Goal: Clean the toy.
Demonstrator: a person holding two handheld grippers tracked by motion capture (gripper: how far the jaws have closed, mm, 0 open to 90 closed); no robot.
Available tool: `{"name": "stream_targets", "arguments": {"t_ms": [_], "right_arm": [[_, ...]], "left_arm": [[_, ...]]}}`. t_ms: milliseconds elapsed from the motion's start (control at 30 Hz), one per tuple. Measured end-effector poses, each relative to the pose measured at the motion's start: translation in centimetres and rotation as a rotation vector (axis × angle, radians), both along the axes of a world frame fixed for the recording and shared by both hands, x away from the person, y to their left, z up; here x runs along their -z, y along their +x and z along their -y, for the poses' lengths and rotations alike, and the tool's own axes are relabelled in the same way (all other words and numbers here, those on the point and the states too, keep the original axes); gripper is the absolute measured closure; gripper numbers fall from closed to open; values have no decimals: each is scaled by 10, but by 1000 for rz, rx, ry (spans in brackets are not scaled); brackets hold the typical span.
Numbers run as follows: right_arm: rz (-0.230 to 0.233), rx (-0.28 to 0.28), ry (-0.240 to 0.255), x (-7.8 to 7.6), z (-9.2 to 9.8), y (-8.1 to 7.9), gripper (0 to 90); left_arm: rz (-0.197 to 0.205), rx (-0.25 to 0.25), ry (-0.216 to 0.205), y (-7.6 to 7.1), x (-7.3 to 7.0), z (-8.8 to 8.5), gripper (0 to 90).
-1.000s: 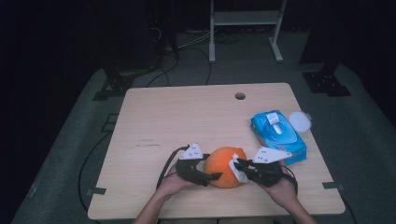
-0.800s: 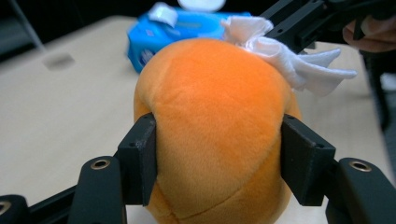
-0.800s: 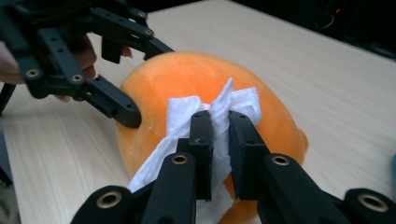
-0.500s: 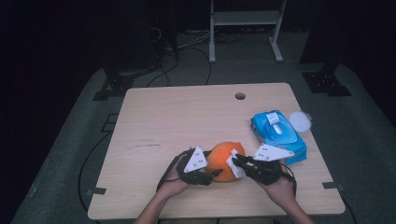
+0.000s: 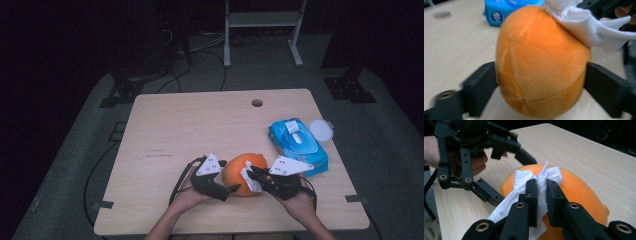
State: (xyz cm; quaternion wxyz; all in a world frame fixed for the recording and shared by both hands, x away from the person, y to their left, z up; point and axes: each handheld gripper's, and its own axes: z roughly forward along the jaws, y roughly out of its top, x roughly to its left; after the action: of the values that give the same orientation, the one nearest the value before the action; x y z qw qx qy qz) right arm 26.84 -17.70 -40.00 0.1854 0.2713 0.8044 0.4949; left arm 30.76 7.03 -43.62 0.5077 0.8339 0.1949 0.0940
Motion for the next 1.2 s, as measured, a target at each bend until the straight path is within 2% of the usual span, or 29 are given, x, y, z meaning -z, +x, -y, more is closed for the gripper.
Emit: {"name": "stream_targets", "arguments": {"t_ms": [33, 100, 200, 267, 333, 467, 500, 533, 567, 633, 700, 767, 833, 933, 1033, 1100, 1200], "right_arm": [[12, 6, -10, -1, -1, -1, 797], [45, 10, -36, -3, -8, -7, 799], [75, -31, -57, -6, -22, -15, 798], [97, -39, -88, -6, -27, -17, 795], [98, -33, -81, -8, -22, -15, 794], [83, 49, -41, -12, 5, -5, 794], [71, 67, -36, -11, 12, -3, 795], [60, 75, -33, -10, 18, -1, 795], [53, 80, -30, -8, 22, 0, 795], [45, 80, -33, -5, 25, 0, 795], [49, 76, -39, -6, 21, -1, 797], [61, 71, -48, -7, 16, -3, 798], [67, 55, -45, -10, 8, -7, 798], [60, -11, -34, -11, -9, -14, 798], [77, -72, -90, -7, -31, -22, 797], [89, -64, -116, -7, -35, -22, 795], [82, -24, -88, -11, -20, -15, 794]], "left_arm": [[17, -2, -5, -2, 1, 1, 241], [53, 3, 10, -6, -1, 4, 309], [143, 40, 75, -16, -4, 13, 330], [187, 50, 114, -20, -5, 16, 332], [189, 54, 110, -21, -5, 15, 335], [177, 71, 96, -20, -4, 14, 313], [156, 71, 76, -18, -4, 13, 277], [112, 73, 45, -15, -3, 12, 225], [50, 81, 11, -11, -3, 10, 176], [-32, 54, -16, -5, 0, 8, 128], [-34, 50, -26, -5, 3, 8, 193], [-1, 37, -15, -8, 1, 10, 262], [29, 31, 3, -12, -1, 13, 291], [78, 42, 41, -18, -4, 19, 301], [132, 56, 90, -25, -6, 25, 304], [133, 53, 92, -25, -6, 24, 306], [118, 53, 68, -23, -4, 24, 308]]}}
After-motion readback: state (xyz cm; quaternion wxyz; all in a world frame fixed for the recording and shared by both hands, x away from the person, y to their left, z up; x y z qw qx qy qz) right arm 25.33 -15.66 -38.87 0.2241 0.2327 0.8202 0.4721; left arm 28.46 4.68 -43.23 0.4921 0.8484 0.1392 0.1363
